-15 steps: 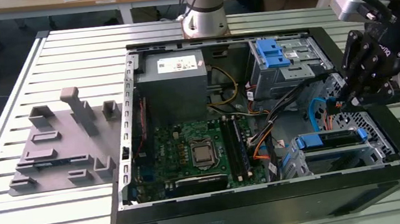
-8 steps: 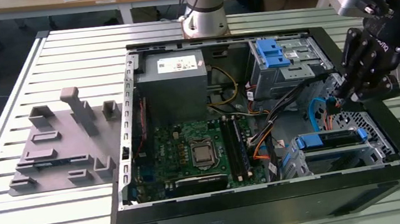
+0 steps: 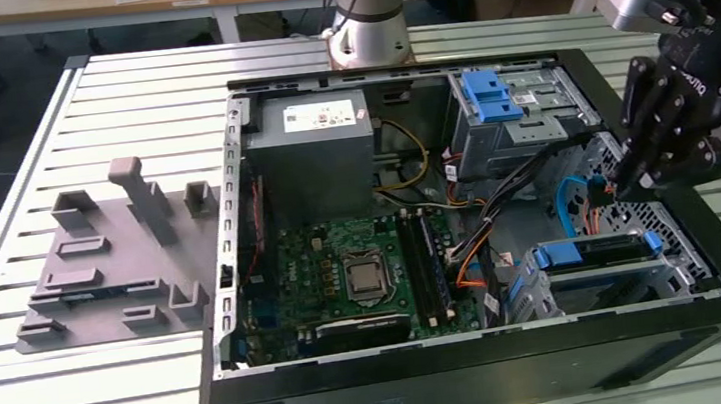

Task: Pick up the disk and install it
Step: 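Insert the first disk wire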

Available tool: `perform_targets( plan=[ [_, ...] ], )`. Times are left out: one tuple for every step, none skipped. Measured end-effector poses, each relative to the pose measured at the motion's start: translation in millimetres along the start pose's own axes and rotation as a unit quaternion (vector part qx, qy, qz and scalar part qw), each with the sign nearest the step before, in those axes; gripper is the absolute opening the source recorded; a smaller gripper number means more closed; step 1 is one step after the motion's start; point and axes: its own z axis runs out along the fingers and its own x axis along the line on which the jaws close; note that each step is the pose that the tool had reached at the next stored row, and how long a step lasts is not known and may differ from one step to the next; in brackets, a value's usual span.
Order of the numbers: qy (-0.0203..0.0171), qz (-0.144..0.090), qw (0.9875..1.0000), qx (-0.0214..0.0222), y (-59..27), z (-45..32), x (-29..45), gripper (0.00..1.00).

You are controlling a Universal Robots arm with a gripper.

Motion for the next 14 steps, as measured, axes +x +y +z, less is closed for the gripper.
perform_targets(
  plan=[
    [0.0014, 0.0, 1.0, 0.0003, -0.3, 0.4, -0.2, 0.3],
    [0.0019, 0.0, 1.0, 0.0004, -0.3, 0.5, -0.2, 0.28],
    [0.002, 0.0, 1.0, 0.0004, -0.3, 0.5, -0.2, 0.22],
    [0.0021, 0.0, 1.0, 0.0004, -0.3, 0.6, -0.2, 0.22],
    [0.002, 0.0, 1.0, 0.0004, -0.4, 0.6, -0.1, 0.16],
    [0.0018, -0.001, 1.0, 0.0004, -0.6, 0.9, 0.6, 0.16],
    [0.0019, -0.006, 1.0, 0.0008, -0.6, 0.9, 0.6, 0.16],
    [0.0023, -0.012, 0.9999, 0.0013, -0.4, 0.9, 0.8, 0.16],
    [0.0025, -0.017, 0.9999, 0.0018, -0.1, 0.9, 1.1, 0.16],
    [0.0027, -0.021, 0.9998, 0.0021, 0.5, 1.0, 1.7, 0.16],
    [0.0028, -0.024, 0.9997, 0.0024, 1.0, 1.2, 2.5, 0.16],
    [0.0029, -0.026, 0.9997, 0.0027, 1.4, 1.4, 3.4, 0.16],
    [0.0029, -0.028, 0.9996, 0.0031, 1.8, 1.5, 4.4, 0.16],
    [0.0029, -0.03, 0.9995, 0.0037, 2.1, 1.7, 5.5, 0.16]
  ],
)
